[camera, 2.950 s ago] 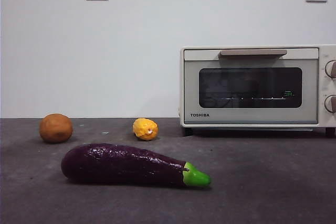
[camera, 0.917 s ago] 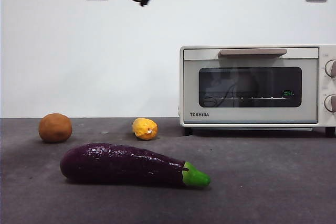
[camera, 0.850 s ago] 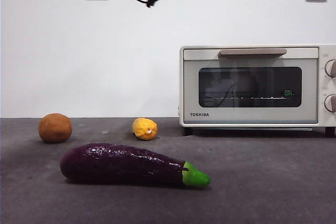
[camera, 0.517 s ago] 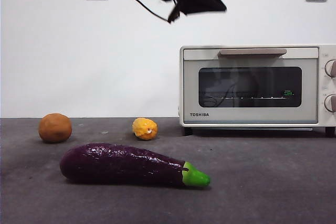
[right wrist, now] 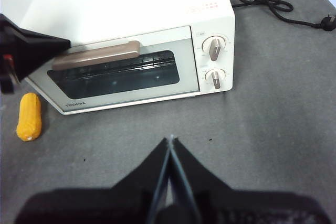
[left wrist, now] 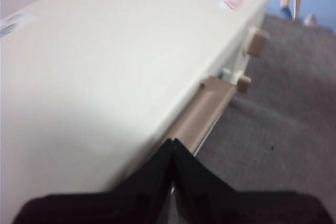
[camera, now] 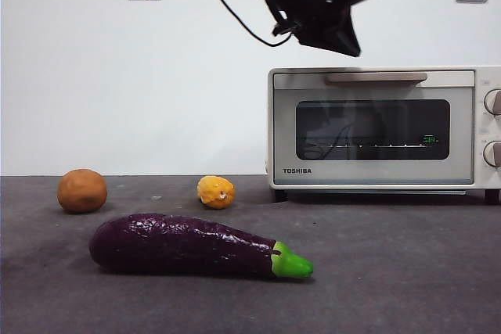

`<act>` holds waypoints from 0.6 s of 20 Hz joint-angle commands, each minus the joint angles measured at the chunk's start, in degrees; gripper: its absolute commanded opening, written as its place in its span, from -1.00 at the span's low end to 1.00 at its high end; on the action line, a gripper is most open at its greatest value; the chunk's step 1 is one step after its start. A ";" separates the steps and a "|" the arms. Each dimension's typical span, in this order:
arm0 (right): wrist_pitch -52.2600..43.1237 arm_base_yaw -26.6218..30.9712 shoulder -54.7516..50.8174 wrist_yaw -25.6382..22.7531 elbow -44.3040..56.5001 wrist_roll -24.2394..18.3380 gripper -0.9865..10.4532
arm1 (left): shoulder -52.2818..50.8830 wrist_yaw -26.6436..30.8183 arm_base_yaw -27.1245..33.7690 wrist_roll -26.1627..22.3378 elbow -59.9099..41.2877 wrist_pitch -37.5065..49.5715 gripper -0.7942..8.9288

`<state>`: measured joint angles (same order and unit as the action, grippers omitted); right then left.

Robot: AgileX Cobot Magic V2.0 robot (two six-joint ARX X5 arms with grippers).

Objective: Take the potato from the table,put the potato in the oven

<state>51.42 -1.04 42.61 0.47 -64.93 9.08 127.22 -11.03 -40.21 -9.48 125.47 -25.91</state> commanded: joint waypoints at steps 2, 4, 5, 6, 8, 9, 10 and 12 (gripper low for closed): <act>-0.22 -0.07 0.39 0.09 -0.15 -1.68 -0.83 | 2.38 1.73 -0.15 -4.37 -0.04 0.24 -0.85; -0.07 -0.07 0.42 -0.02 -0.15 -1.86 -0.83 | 3.06 3.32 -0.17 -4.22 -0.04 0.63 -0.85; 0.07 -0.07 0.70 -0.02 -0.15 -1.86 -0.83 | 3.13 3.58 -0.15 -4.17 -0.04 0.63 -0.85; 0.26 -0.07 0.72 -0.02 -0.15 -1.86 -0.83 | 3.19 3.56 -0.11 -4.20 -0.04 0.79 -0.85; 0.59 -0.07 0.74 -0.04 -0.15 -2.16 -0.83 | 3.19 3.58 -0.11 -4.20 -0.04 1.90 -0.85; 0.70 -0.07 0.85 -0.04 -0.15 -2.29 -0.83 | 3.19 3.58 -0.11 -4.20 -0.04 2.56 -0.85; 0.74 -0.07 1.07 -0.02 -0.15 -2.45 -0.83 | 3.19 3.58 -0.11 -4.15 -0.04 3.23 -0.85; 0.98 -0.07 1.20 -0.04 -0.15 -2.91 -0.83 | 3.19 3.65 -0.04 -4.00 -0.04 3.61 -0.85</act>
<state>52.62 -1.04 43.77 0.45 -64.93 7.05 129.32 -7.53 -40.29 -12.88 125.47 -22.79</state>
